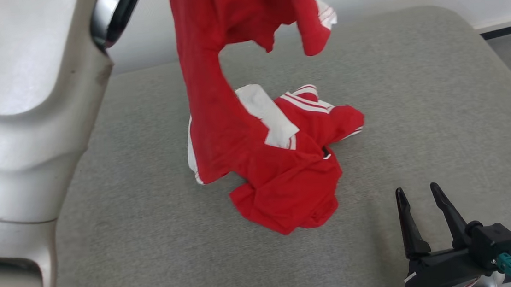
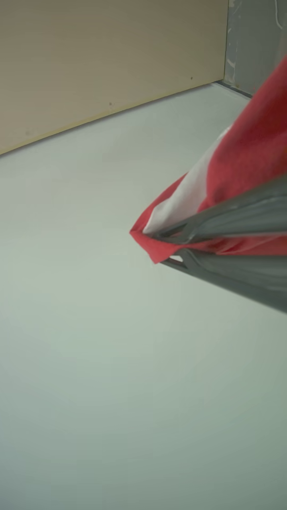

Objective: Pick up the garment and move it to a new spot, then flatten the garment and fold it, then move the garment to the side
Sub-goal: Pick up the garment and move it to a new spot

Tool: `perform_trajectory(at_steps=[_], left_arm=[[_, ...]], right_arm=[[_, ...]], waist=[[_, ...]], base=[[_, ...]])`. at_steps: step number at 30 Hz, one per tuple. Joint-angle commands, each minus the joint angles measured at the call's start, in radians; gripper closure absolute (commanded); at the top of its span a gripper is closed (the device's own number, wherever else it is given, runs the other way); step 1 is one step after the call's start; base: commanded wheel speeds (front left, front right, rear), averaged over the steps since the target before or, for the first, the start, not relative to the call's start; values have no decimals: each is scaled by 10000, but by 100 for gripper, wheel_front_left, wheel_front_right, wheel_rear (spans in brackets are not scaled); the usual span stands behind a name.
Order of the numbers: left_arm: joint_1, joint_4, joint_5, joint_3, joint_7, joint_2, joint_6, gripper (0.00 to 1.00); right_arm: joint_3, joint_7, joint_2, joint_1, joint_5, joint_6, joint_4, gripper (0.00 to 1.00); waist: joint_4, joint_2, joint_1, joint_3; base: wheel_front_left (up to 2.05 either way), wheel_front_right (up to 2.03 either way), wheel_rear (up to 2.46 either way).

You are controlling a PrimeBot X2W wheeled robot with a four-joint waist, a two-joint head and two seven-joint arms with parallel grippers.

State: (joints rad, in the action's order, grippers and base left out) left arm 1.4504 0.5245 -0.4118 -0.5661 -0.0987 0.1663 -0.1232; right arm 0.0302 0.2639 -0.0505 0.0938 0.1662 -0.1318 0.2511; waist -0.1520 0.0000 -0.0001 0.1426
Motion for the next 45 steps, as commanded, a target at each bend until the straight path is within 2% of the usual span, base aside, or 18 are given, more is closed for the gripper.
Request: perform_trajectory(at_steps=[1, 4, 13, 20, 29, 35, 45], left_arm=[[-242, -18, -43, 90, -55, 202, 48, 100], [-488, -158, -138, 186, -83, 428, 113, 100], [-1602, -605, -411, 704, -173, 1673, 435, 100], [-2488, -847, -710, 1097, -373, 2208, 660, 100], [-3135, -710, -1092, 1585, -693, 2821, 870, 100], [-3242, -588, -1169, 1807, -789, 3133, 910, 100], [-2550, -466, -989, 2019, -835, 3856, 879, 100]], right_arm=[[22, 7, 1, 70, -119, 22, -66, 0], [-47, 9, 1, 162, -254, 22, -207, 0], [85, 9, -1, 523, -673, 22, -499, 0], [78, -5, -202, 468, -905, 22, -718, 0], [311, -478, -489, 524, -1044, 22, -1276, 0], [426, -615, -545, 431, -1063, 22, -1477, 0], [474, -964, -781, 437, -1115, 22, -1923, 0]], waist=[[455, 0, 1, 117], [1107, 0, 1, 288], [3236, 0, 1, 769], [4875, 0, 1, 1007], [6255, 0, 1, 1305], [6317, 0, 1, 1371], [5596, 0, 1, 1692]], base=[[0, 0, 0], [0, 0, 0], [0, 0, 0], [0, 0, 0], [0, 0, 0], [0, 0, 0], [0, 0, 0]])
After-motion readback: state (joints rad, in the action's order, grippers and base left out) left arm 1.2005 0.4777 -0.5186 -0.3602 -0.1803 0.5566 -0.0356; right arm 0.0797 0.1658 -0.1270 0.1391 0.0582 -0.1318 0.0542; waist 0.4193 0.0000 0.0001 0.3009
